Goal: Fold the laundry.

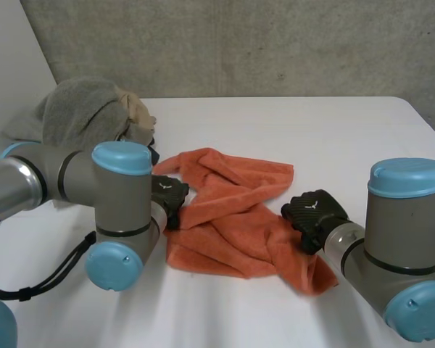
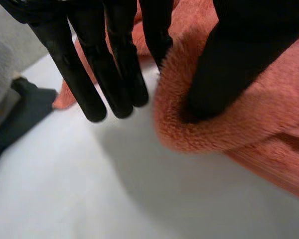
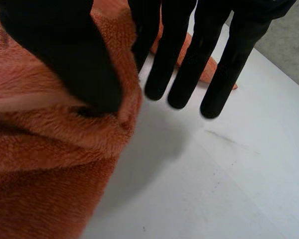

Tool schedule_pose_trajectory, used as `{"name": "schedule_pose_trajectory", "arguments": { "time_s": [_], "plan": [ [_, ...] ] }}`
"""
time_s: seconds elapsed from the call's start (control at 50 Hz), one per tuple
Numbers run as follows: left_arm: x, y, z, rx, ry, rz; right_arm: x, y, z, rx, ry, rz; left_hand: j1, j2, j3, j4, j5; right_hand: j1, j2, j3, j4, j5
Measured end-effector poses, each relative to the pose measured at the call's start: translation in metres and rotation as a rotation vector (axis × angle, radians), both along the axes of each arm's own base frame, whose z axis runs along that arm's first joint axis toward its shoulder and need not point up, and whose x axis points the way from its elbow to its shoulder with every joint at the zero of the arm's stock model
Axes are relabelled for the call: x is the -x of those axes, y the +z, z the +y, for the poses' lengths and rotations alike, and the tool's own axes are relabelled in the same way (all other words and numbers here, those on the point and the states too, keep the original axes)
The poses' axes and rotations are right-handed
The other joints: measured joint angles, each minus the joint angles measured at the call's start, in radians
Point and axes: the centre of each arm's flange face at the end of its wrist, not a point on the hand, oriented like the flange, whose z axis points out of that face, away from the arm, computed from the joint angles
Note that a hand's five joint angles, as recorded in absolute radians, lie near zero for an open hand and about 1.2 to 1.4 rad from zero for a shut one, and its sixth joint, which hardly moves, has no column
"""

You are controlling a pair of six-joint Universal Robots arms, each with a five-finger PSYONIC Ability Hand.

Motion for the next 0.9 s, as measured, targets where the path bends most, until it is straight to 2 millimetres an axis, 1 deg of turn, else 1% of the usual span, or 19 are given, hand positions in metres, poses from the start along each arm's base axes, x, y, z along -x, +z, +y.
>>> {"name": "schedule_pose_trajectory", "arguments": {
  "time_s": [0.04, 0.1, 0.12, 0.2, 0.22, 0.24, 0.3, 0.32, 0.34, 0.36, 0.4, 0.48, 0.56, 0.66, 0.72, 0.76, 0.82, 0.88, 0.9],
  "plan": [
    [0.0, 0.001, 0.0, -0.016, 0.005, 0.003, 0.001, 0.003, 0.003, 0.002, 0.005, -0.002, 0.076, 0.118, 0.113, 0.13, 0.119, 0.037, 0.082, 0.093, 0.1, 0.088],
    [-0.001, 0.005, -0.001, -0.023, 0.011, 0.009, 0.003, 0.011, 0.008, 0.006, 0.014, -0.001, 0.076, 0.142, 0.143, 0.161, 0.127, 0.037, 0.082, 0.108, 0.119, 0.104],
    [-0.001, 0.01, -0.004, -0.017, 0.016, 0.018, 0.007, 0.018, 0.02, -0.01, 0.041, 0.021, 0.076, 0.145, 0.145, 0.163, 0.127, 0.037, 0.082, 0.109, 0.12, 0.11],
    [0.0, 0.02, -0.01, 0.008, 0.022, 0.037, 0.012, 0.025, 0.049, -0.103, 0.138, 0.093, 0.076, 0.145, 0.145, 0.163, 0.127, 0.037, 0.082, 0.109, 0.12, 0.113],
    [0.0, 0.022, -0.011, 0.014, 0.023, 0.041, 0.013, 0.026, 0.052, -0.113, 0.15, 0.099, 0.076, 0.145, 0.145, 0.163, 0.127, 0.036, 0.068, 0.098, 0.108, 0.103],
    [0.0, 0.029, -0.013, 0.03, 0.026, 0.052, 0.012, 0.03, 0.062, -0.151, 0.198, 0.116, 0.076, 0.145, 0.145, 0.163, 0.127, -0.094, -0.102, -0.078, -0.072, -0.067],
    [0.0, 0.041, -0.016, 0.06, 0.029, 0.074, 0.01, 0.039, 0.065, -0.161, 0.234, 0.106, 0.076, 0.145, 0.145, 0.163, 0.127, -0.45, -0.481, -0.421, -0.414, -0.416],
    [0.0, 0.051, -0.016, 0.085, 0.029, 0.091, 0.007, 0.047, 0.061, -0.141, 0.235, 0.08, 0.076, 0.145, 0.145, 0.163, 0.127, -0.667, -0.74, -0.697, -0.694, -0.698],
    [0.0, 0.058, -0.016, 0.1, 0.029, 0.102, 0.005, 0.054, 0.056, -0.118, 0.226, 0.057, 0.076, 0.145, 0.145, 0.163, 0.127, -0.747, -0.83, -0.797, -0.795, -0.791],
    [0.0, 0.061, -0.016, 0.107, 0.028, 0.107, 0.004, 0.056, 0.054, -0.109, 0.22, 0.048, 0.076, 0.145, 0.145, 0.163, 0.127, -0.756, -0.848, -0.817, -0.815, -0.809],
    [0.001, 0.075, -0.014, 0.14, 0.024, 0.131, 0.002, 0.072, 0.038, -0.037, 0.174, -0.01, 0.076, 0.145, 0.145, 0.163, 0.127, -0.784, -0.882, -0.864, -0.865, -0.844],
    [0.002, 0.098, -0.006, 0.191, 0.01, 0.166, 0.002, 0.093, 0.014, 0.069, 0.09, -0.081, 0.076, 0.145, 0.145, 0.163, 0.127, -0.784, -0.882, -0.865, -0.867, -0.844],
    [0.002, 0.117, 0.003, 0.228, -0.005, 0.191, 0.001, 0.102, -0.001, 0.118, 0.038, -0.116, 0.076, 0.145, 0.145, 0.163, 0.127, -0.784, -0.882, -0.865, -0.867, -0.844],
    [0.002, 0.132, 0.013, 0.257, -0.023, 0.213, -0.008, 0.085, -0.021, 0.083, 0.01, -0.128, 0.076, 0.146, 0.145, 0.163, 0.127, -0.784, -0.882, -0.865, -0.867, -0.844],
    [0.004, 0.141, 0.019, 0.274, -0.035, 0.227, -0.017, 0.064, -0.038, 0.036, -0.007, -0.137, 0.076, 0.148, 0.145, 0.163, 0.127, -0.784, -0.882, -0.865, -0.867, -0.844],
    [0.005, 0.148, 0.024, 0.292, -0.046, 0.241, -0.026, 0.044, -0.056, -0.001, -0.029, -0.152, 0.076, 0.148, 0.145, 0.164, 0.127, -0.784, -0.882, -0.865, -0.867, -0.844],
    [0.007, 0.156, 0.028, 0.316, -0.057, 0.26, -0.034, 0.024, -0.075, -0.017, -0.059, -0.168, 0.076, 0.148, 0.145, 0.163, 0.127, -0.772, -0.869, -0.851, -0.853, -0.837],
    [0.009, 0.165, 0.028, 0.353, -0.067, 0.286, -0.042, 0.006, -0.1, 0.0, -0.108, -0.182, 0.076, 0.148, 0.146, 0.164, 0.127, -0.326, -0.417, -0.429, -0.433, -0.412],
    [0.01, 0.169, 0.028, 0.372, -0.07, 0.299, -0.044, 0.003, -0.109, 0.019, -0.127, -0.187, 0.076, 0.148, 0.147, 0.164, 0.127, -0.095, -0.181, -0.184, -0.209, -0.19]
  ]
}}
